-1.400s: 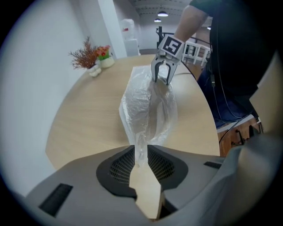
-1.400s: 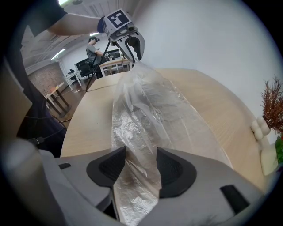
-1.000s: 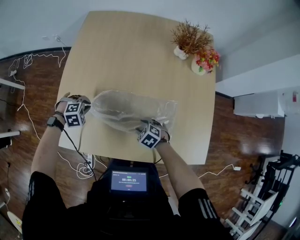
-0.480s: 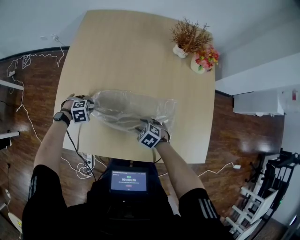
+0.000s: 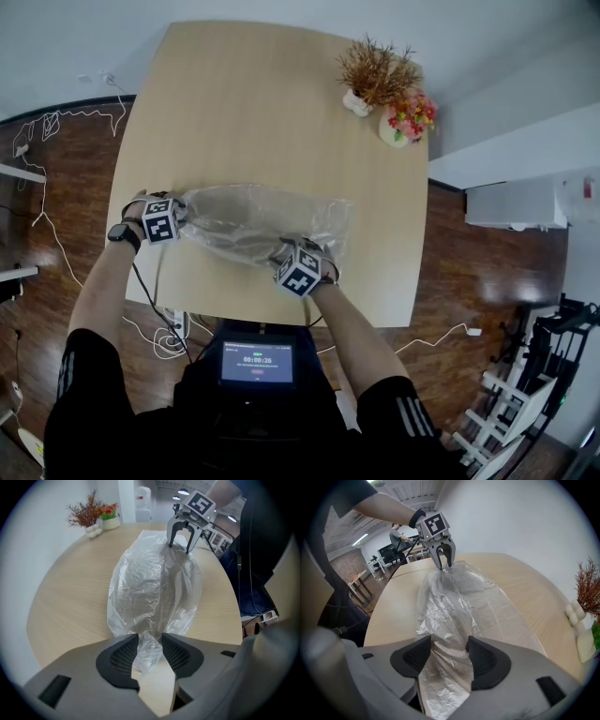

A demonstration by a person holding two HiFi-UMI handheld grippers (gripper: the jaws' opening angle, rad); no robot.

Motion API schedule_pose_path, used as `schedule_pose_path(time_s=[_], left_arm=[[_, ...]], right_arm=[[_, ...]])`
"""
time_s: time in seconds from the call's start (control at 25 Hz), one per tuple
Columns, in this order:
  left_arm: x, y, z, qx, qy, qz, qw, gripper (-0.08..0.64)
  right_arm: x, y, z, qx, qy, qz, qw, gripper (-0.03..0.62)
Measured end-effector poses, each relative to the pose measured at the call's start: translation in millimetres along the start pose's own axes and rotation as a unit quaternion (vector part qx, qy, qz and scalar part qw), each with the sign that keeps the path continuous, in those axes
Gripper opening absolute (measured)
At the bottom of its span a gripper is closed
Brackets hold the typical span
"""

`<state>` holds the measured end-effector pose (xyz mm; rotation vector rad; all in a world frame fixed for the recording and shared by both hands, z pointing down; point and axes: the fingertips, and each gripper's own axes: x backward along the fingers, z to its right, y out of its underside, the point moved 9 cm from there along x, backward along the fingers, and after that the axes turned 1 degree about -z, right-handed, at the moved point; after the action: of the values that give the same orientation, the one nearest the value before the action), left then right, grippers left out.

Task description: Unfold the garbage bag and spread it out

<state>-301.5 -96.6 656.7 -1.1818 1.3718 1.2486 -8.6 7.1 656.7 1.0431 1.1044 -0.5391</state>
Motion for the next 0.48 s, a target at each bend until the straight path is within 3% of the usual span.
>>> schedule_pose_path(time_s=[0.32, 0.48], left_arm=[[0, -2, -1, -0.009, -0.001, -0.011, 0.9999, 0.193], [0, -1, 1, -0.011, -0.003, -0.014, 0.9998, 0.193]], right_arm=[[5, -1, 0, 0.012, 0.007, 0.005, 1.000, 0.288], [19, -3, 0, 0.018, 0.018, 0.038, 0.999, 0.288]])
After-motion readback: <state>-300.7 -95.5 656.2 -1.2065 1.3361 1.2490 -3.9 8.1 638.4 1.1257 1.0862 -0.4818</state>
